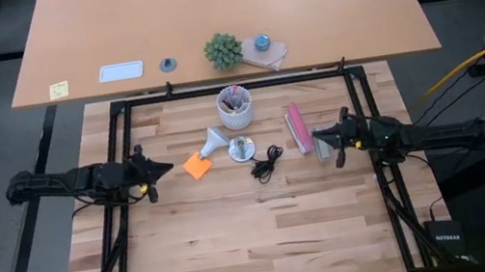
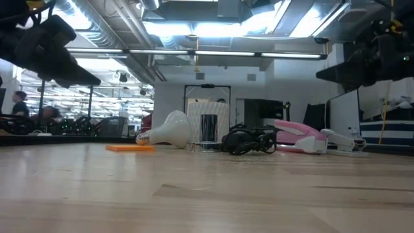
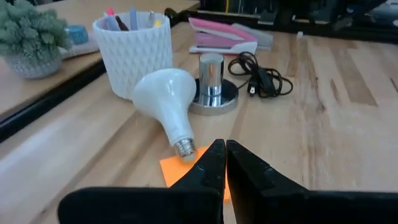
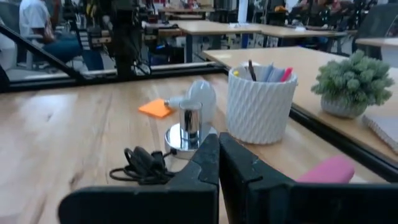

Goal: Screw lightbulb
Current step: Return to Home Position

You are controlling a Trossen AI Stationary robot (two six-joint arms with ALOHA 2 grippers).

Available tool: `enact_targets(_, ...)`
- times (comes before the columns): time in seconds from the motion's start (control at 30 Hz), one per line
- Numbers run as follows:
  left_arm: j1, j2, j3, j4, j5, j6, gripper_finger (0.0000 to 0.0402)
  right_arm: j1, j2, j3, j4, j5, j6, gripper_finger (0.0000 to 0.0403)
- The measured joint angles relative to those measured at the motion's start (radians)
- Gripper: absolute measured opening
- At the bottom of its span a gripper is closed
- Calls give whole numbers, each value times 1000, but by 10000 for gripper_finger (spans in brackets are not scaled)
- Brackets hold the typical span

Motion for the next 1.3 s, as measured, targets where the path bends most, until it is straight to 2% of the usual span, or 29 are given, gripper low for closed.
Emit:
enact_targets(0.47, 0, -41, -23, 20, -1, -3, 5, 0, -143, -1, 1, -1, 1, 3)
enact_targets(0.63, 0, -101, -23, 21, 0, -3, 5, 0, -141, -1, 0, -1, 2, 3)
enact_targets(1.3, 0, -96, -25, 24, 0, -3, 5, 0, -141, -1, -1, -2, 2, 3)
